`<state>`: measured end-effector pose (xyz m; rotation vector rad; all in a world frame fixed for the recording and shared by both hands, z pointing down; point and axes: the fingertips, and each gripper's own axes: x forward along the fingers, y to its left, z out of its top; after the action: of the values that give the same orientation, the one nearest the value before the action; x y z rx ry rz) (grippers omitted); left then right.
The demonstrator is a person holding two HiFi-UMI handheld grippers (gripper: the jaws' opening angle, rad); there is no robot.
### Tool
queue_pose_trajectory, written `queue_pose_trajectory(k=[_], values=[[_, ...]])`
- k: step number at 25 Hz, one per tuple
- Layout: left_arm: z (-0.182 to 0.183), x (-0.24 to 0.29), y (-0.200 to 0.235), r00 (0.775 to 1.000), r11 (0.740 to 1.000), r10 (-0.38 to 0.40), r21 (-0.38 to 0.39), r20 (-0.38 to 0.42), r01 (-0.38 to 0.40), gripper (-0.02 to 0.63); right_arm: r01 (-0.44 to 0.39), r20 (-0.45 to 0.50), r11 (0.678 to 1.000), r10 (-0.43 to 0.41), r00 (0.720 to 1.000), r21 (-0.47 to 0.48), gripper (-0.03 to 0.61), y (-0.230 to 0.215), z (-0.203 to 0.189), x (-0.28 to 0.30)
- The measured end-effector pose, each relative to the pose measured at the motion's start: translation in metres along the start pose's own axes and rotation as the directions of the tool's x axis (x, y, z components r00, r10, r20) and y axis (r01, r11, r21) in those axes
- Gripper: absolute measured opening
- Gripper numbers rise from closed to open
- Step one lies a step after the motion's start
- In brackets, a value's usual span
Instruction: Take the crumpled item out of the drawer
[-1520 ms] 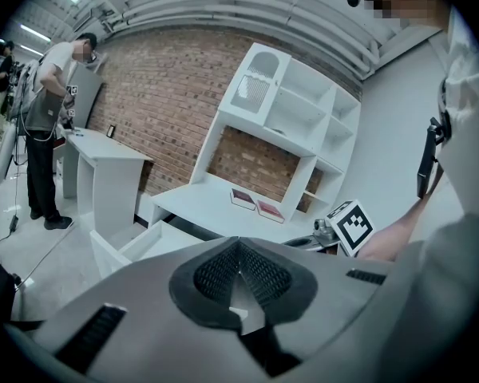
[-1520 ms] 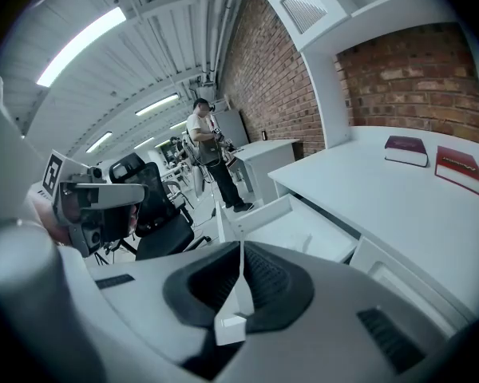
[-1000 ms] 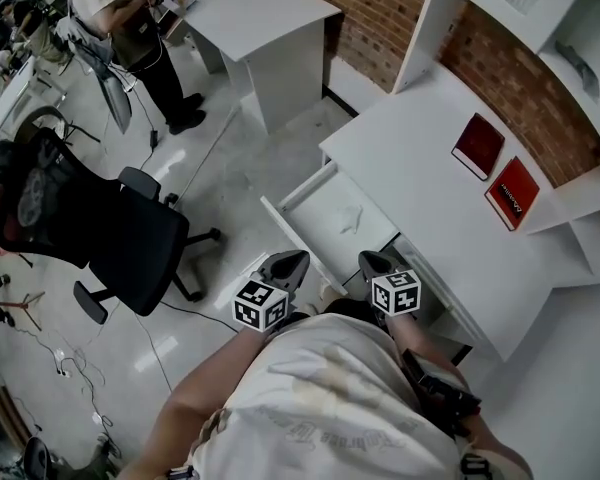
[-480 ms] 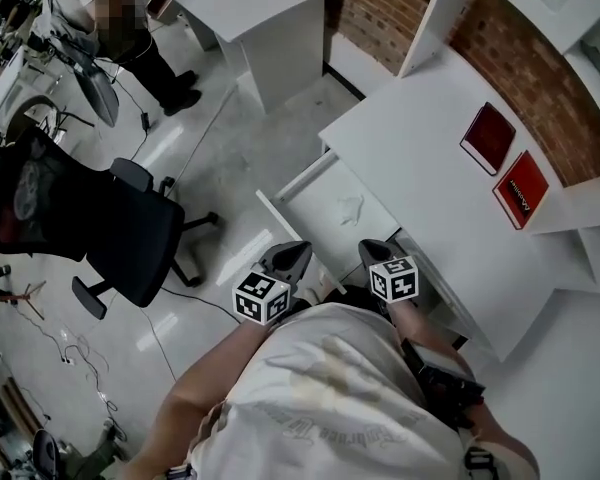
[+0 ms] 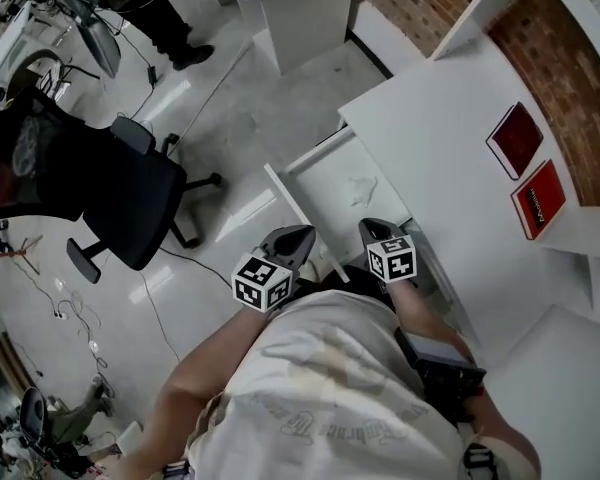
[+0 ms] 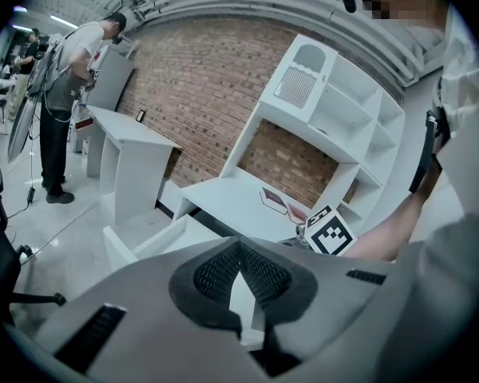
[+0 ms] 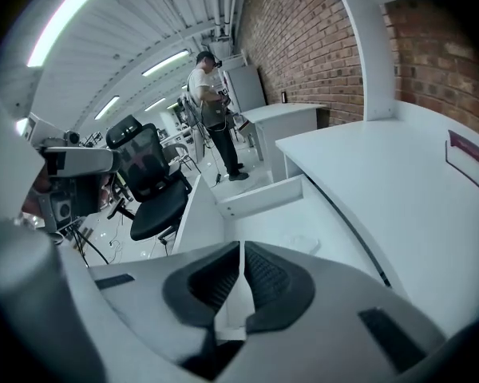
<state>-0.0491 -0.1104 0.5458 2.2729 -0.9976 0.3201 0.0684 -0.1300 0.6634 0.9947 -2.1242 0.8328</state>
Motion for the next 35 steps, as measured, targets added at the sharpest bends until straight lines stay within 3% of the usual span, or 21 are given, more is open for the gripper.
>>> queue_pose_trajectory(k=[20,27,31,35], values=[[-0.01,0.014,0.027,0.998,0.992,0.057,-0.111,-0.024,-0.059,0.02,0.005,-0.189,0.988,-0.034,0.981,-0.152,0.031,-0.021,-0.013,0.065],[-0.017,0.015,0.031,0.996,0.989,0.074,-0.123,-0.044,-0.079,0.02,0.026,-0.203,0.989,-0.055,0.978,-0.145,0.036,-0.028,-0.018,0.089],[-0.016,0.016,0.034,0.996,0.988,0.081,-0.131,-0.047,-0.087,0.02,0.044,-0.205,0.993,-0.065,0.977,-0.108,0.136,-0.036,-0.018,0.101],[-0.014,0.017,0.038,0.995,0.985,0.092,-0.141,-0.045,-0.097,0.02,0.06,-0.218,0.996,-0.071,0.973,-0.059,0.18,-0.045,-0.021,0.112]])
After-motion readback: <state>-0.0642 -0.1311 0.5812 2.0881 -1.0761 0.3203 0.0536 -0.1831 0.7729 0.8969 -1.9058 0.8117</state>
